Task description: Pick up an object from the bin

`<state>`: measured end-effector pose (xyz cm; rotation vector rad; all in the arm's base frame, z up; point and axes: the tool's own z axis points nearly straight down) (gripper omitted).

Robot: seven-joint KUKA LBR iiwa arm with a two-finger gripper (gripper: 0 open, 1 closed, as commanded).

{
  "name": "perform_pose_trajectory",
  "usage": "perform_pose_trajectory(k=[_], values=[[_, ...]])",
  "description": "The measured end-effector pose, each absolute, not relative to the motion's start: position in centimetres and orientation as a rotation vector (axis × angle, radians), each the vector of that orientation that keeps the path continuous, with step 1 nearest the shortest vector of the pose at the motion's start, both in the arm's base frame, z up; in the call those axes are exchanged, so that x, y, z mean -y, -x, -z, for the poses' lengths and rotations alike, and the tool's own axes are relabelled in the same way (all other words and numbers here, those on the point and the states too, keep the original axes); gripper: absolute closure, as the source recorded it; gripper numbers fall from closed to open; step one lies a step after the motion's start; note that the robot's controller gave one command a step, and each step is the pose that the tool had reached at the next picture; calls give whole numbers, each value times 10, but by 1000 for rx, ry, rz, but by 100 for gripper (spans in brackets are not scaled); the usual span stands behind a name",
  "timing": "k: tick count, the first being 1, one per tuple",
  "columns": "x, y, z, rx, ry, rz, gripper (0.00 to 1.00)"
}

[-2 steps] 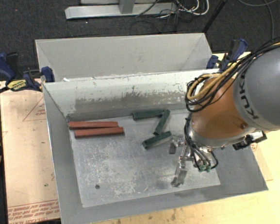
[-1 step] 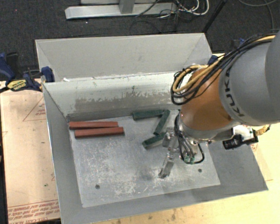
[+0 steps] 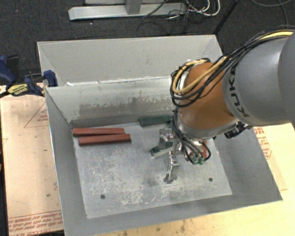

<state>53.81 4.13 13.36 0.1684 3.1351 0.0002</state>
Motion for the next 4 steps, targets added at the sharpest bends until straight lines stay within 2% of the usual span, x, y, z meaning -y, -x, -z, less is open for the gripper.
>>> perform_pose_trajectory(k=[1, 2, 3, 4], values=[[-41, -570, -117, -3137, 47, -2, 0], [-3, -607, -73, -3106, 432, -4, 100], [-3, -607, -73, -3106, 432, -4, 100], [0, -634, -252, -3095, 453, 2, 100]])
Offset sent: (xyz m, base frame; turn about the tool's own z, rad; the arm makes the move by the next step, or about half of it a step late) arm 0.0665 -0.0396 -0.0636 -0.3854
